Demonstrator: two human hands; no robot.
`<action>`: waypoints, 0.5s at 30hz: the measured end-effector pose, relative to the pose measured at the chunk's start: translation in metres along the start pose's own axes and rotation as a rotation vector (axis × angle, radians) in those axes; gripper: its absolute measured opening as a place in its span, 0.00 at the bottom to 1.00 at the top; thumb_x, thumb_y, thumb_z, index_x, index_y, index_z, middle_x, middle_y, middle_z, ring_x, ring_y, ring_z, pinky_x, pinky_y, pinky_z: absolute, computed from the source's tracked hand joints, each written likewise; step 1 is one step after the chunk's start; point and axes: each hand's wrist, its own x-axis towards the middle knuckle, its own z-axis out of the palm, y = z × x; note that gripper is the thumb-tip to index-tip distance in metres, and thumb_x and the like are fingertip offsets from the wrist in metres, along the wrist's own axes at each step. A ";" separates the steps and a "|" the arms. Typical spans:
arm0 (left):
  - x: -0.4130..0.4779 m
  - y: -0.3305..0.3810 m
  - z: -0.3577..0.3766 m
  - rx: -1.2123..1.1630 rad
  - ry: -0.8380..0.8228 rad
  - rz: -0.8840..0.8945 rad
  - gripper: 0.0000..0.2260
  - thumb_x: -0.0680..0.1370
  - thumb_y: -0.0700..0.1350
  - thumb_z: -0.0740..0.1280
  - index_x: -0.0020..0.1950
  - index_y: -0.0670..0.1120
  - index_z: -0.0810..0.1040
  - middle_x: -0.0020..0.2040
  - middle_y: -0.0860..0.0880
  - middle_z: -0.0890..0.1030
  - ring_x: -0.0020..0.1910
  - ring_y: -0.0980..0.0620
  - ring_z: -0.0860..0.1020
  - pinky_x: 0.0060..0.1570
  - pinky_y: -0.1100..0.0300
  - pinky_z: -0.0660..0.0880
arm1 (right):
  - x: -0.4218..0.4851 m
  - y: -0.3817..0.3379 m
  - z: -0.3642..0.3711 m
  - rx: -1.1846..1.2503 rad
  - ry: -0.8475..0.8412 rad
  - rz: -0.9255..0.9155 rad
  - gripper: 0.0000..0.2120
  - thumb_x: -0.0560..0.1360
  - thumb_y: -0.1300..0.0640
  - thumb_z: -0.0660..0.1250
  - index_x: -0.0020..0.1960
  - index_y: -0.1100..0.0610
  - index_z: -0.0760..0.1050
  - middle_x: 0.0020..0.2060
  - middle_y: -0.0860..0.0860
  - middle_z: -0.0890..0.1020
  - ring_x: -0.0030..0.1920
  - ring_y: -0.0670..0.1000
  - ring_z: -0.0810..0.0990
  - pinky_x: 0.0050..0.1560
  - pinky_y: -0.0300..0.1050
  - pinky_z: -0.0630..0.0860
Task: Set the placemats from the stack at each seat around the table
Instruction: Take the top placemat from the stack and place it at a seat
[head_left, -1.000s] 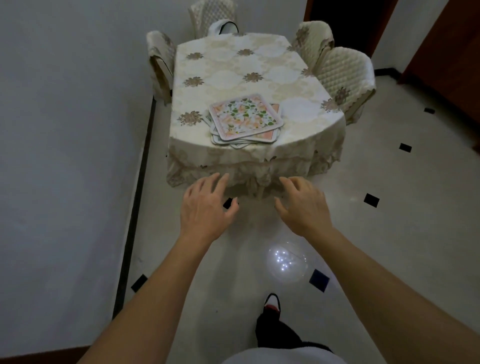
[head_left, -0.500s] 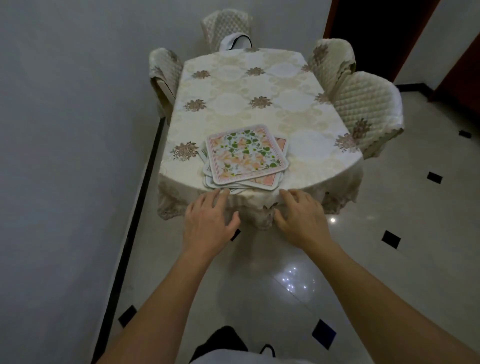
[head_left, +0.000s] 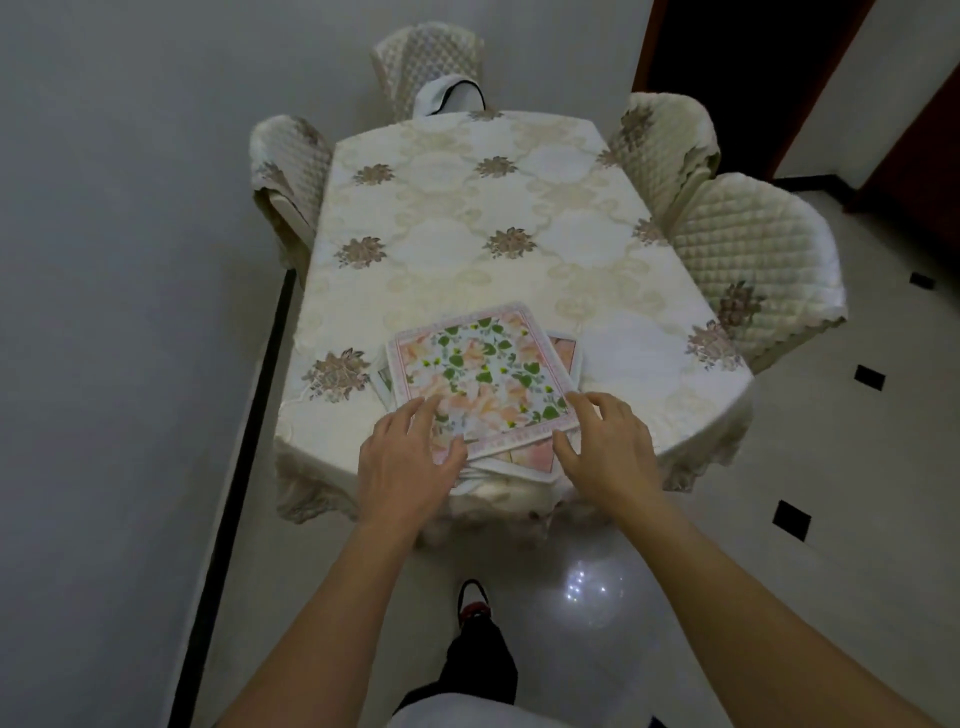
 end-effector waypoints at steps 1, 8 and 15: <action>0.014 -0.004 0.002 -0.021 -0.013 -0.007 0.28 0.75 0.62 0.56 0.72 0.52 0.70 0.68 0.49 0.75 0.65 0.47 0.73 0.61 0.47 0.74 | 0.015 0.000 0.000 0.002 0.005 0.004 0.26 0.77 0.44 0.63 0.72 0.54 0.69 0.66 0.55 0.75 0.66 0.56 0.73 0.64 0.55 0.71; 0.103 -0.041 0.022 -0.091 -0.069 -0.076 0.25 0.77 0.59 0.64 0.72 0.53 0.69 0.69 0.50 0.74 0.65 0.47 0.72 0.61 0.48 0.73 | 0.113 -0.004 0.011 -0.021 -0.028 0.022 0.26 0.77 0.46 0.65 0.72 0.56 0.70 0.66 0.57 0.76 0.64 0.59 0.74 0.60 0.57 0.75; 0.147 -0.058 0.044 -0.189 -0.142 -0.206 0.28 0.78 0.62 0.63 0.75 0.51 0.68 0.70 0.49 0.73 0.66 0.47 0.72 0.62 0.50 0.73 | 0.146 0.013 0.039 -0.018 -0.077 0.069 0.24 0.76 0.49 0.68 0.69 0.56 0.73 0.61 0.58 0.78 0.58 0.60 0.78 0.50 0.56 0.79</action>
